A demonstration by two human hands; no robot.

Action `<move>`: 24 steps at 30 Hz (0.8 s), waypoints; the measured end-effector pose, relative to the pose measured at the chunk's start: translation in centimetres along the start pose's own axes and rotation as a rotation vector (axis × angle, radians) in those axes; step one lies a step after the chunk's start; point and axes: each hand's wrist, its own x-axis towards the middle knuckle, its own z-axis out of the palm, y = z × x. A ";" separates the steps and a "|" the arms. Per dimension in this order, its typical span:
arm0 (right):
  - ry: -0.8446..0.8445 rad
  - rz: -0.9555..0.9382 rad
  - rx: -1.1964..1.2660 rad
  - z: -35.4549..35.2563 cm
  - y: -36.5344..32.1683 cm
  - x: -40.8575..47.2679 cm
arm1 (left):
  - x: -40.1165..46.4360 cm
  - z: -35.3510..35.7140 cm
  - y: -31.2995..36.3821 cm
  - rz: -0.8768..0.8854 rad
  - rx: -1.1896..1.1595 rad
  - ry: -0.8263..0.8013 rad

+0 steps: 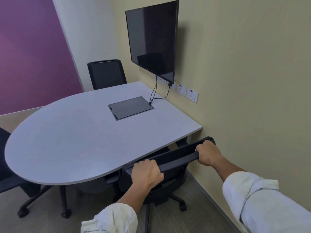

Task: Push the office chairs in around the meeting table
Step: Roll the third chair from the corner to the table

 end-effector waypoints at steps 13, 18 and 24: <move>0.105 -0.129 0.028 -1.0 3.5 12.8 | 10.4 0.0 1.4 -0.142 -0.065 0.009; 0.050 -0.195 0.008 -0.5 5.2 15.8 | 12.5 0.5 1.7 -0.163 -0.048 0.006; 0.084 -0.254 -0.034 -0.1 5.8 16.5 | 12.6 0.6 1.6 -0.173 -0.007 0.013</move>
